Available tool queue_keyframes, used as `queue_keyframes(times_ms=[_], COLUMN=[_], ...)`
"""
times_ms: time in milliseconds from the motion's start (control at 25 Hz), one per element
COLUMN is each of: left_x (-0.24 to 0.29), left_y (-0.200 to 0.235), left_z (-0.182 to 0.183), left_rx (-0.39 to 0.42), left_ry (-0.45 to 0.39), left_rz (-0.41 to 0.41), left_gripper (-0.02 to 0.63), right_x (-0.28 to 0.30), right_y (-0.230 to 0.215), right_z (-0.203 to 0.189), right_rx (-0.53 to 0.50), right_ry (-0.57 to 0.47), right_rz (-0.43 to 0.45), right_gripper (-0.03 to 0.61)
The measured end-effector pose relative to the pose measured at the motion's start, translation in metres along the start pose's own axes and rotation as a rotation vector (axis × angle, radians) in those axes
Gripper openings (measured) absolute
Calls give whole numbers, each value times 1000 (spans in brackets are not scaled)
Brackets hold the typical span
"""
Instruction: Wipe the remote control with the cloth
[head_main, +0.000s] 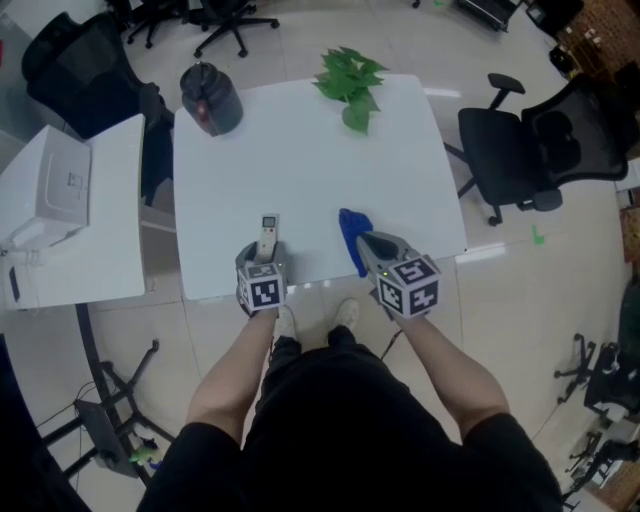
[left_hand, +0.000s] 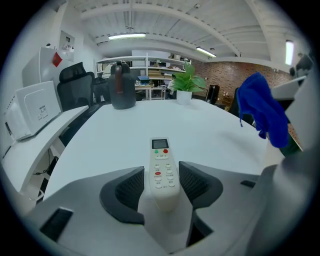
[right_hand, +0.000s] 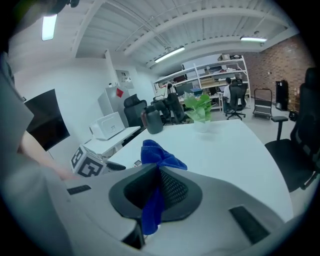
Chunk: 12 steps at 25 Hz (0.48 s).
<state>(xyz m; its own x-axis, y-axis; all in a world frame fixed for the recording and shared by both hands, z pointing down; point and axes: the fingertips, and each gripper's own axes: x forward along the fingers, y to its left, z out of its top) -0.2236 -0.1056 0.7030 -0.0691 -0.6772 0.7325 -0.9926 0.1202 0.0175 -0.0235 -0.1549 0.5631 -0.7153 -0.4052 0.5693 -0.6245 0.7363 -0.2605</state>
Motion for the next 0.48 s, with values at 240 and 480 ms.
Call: queue_keyframes(times_ms=[240,480], left_x=[-33,-60], left_y=[-1,-3], left_z=[3,2], left_rx=[11,20], left_ry=[-33,-59], left_rz=[-32,-68], left_gripper=[224,224], right_x=[54,96], right_y=[-3,3], right_z=[-30,-49], right_rx=[-93,-201], right_ry=[117,207], right_rz=[-26,-45], right_gripper=[8,12])
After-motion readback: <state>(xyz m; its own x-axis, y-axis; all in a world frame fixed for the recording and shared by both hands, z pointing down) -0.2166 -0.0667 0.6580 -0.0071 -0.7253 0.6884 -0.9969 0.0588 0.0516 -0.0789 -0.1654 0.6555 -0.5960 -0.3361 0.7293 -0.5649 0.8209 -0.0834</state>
